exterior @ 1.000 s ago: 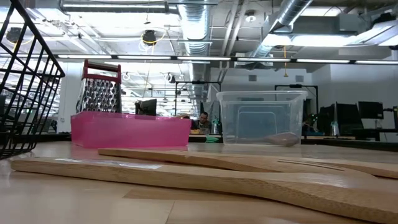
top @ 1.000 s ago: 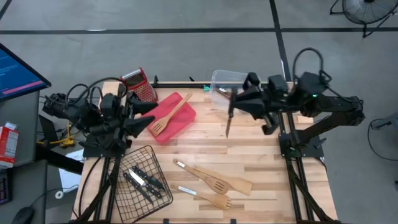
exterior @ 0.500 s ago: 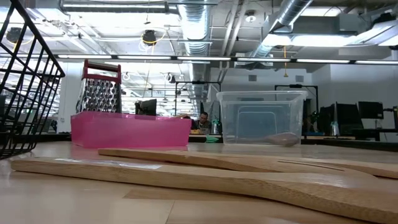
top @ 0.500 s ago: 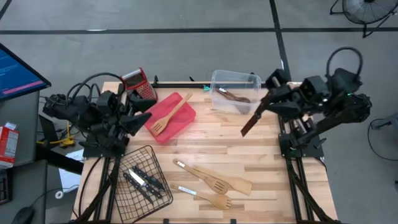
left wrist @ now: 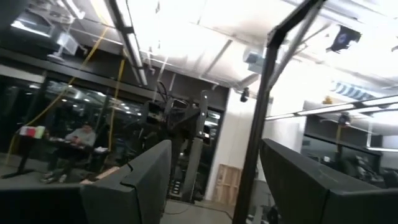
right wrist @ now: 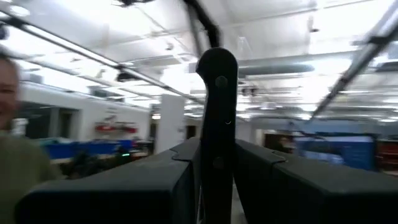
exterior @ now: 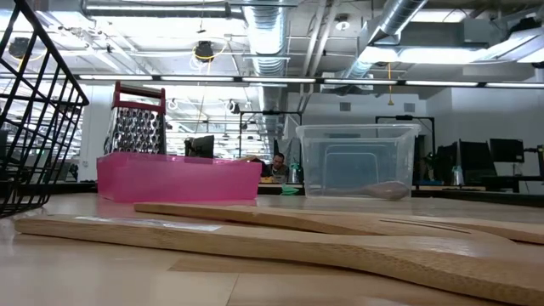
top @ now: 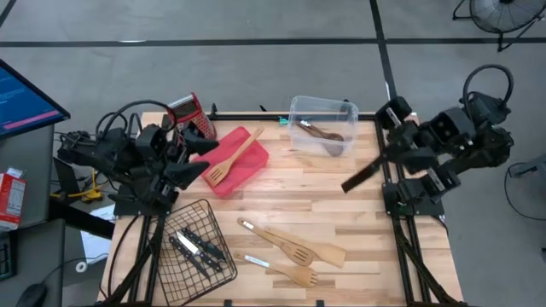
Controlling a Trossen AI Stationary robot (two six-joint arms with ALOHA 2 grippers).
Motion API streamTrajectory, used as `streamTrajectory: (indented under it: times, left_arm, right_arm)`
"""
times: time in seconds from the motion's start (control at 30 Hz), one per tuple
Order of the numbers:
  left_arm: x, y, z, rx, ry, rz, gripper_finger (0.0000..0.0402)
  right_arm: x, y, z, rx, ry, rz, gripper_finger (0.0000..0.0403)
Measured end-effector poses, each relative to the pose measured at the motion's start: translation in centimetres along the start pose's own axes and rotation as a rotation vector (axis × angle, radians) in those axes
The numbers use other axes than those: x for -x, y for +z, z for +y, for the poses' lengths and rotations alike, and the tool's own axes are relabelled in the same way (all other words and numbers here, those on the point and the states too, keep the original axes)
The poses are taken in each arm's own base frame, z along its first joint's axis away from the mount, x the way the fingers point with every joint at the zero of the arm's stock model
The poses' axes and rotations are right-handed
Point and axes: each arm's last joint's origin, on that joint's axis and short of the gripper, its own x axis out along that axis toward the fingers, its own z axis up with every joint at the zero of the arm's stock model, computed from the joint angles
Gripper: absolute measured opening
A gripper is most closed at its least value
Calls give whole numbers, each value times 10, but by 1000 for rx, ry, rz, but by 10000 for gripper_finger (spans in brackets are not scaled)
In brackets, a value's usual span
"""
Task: Pick & Place Kitchen Items
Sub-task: Put the black kitchen knife into the wire basket
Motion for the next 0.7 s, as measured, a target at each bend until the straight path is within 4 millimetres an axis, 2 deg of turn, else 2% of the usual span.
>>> streamTrajectory:
  times: [0.27, 0.43, 0.7]
  left_arm:
    - [1, 1, -3, 1, -97, 6, 227]
    - [1, 0, -4, 0, -147, 18, 227]
    - [4, -8, -2, -25, -122, 128, 227]
  right_arm:
    - [-1, 0, 9, 42, 54, -9, 66]
    - [-11, -11, 10, 28, 63, 35, 66]
    - [-35, -41, -3, 12, -266, 122, 66]
